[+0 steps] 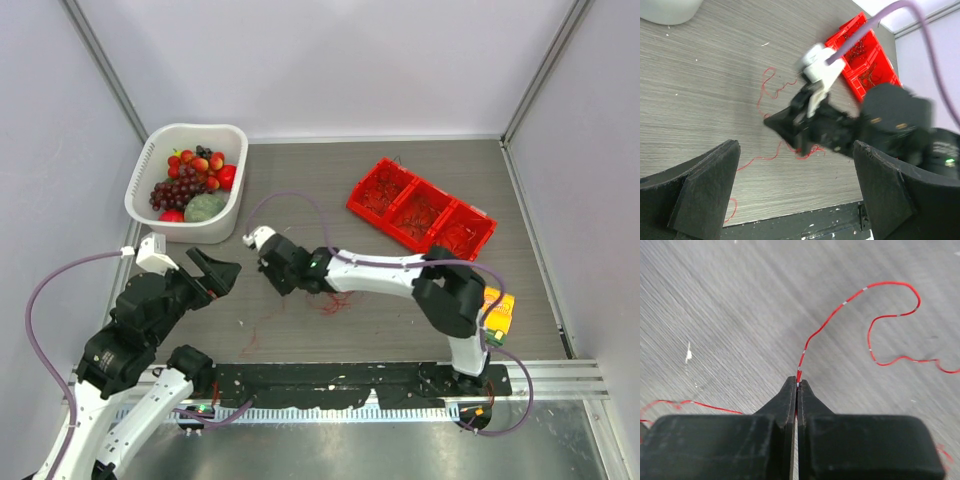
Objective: Untangle the cables
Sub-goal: Pick up the cable at the center of the board.
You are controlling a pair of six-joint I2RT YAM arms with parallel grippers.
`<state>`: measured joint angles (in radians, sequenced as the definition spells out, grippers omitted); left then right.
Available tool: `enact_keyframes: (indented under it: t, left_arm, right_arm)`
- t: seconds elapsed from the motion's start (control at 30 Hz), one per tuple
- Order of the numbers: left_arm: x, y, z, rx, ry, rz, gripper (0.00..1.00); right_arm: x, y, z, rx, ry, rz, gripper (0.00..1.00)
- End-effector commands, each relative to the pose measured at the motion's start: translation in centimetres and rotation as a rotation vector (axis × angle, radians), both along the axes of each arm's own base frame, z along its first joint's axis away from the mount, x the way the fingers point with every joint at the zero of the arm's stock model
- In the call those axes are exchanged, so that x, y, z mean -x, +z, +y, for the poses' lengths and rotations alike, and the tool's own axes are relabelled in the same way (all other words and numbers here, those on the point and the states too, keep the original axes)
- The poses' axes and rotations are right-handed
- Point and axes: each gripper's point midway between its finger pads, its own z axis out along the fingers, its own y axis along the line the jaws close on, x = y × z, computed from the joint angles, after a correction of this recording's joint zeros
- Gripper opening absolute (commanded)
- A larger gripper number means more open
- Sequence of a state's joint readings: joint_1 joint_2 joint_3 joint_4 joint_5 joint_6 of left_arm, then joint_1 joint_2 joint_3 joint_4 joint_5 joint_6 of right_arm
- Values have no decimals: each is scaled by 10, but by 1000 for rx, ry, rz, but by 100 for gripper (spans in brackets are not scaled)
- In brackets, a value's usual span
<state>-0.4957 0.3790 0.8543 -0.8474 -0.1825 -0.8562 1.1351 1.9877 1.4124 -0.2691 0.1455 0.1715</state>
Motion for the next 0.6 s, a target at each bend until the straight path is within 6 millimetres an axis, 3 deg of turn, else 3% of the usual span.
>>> enact_keyframes:
  t: [0.0,0.23,0.4,0.57]
  left_arm:
    - [-5,14,-4,16,-14,-44,100]
    - [-9,13,-6,10,-14,-43,100]
    - [-11,15,-9,8,-24,-41,100]
    - [-12,18,-11,10,-36,-48,100]
  right_arm:
    - [-29,97,-2,-272,-85,-53,1]
    - [-45,150,-36,-364,-152,-116,1]
    - [-63,198,-70,-455,-249,-189,1]
    - [-98,255,-131,-487,-436,-326,1]
